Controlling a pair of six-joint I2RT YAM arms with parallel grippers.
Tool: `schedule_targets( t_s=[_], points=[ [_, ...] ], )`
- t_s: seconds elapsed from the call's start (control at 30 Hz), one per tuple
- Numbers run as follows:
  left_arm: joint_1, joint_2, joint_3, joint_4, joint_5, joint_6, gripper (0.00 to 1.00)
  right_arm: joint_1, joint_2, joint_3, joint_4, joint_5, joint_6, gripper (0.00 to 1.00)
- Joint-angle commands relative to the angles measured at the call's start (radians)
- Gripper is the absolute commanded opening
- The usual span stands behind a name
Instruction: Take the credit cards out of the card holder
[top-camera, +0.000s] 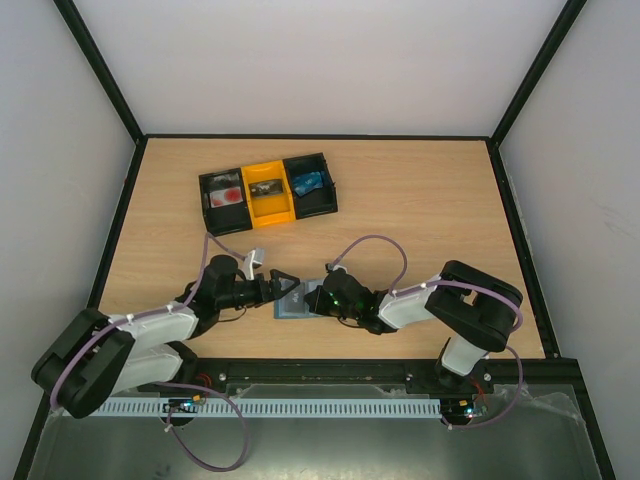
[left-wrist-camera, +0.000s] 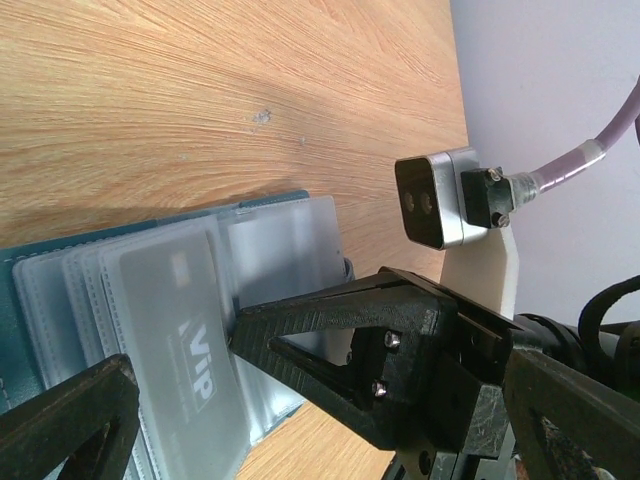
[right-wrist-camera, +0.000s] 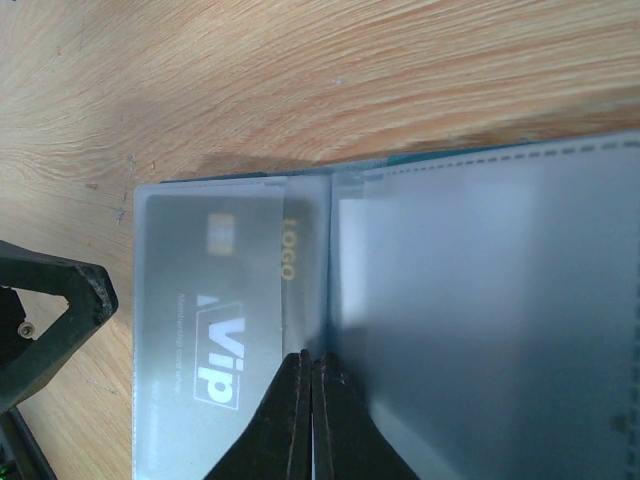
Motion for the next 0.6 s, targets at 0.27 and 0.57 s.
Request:
schedule_targets(
  t_s=[0.27,0.57],
  points=[
    [-0.004,0.06,-0.004,0.063,0.013,0.013,1.0,0.008,0.042,-0.025,-0.092,-0.009,0.008,0.02],
    [-0.009,0.059,0.008,0.068,0.041,0.002,1.0,0.007,0.043,-0.023,-0.092,-0.01,0.006,0.02]
  ],
)
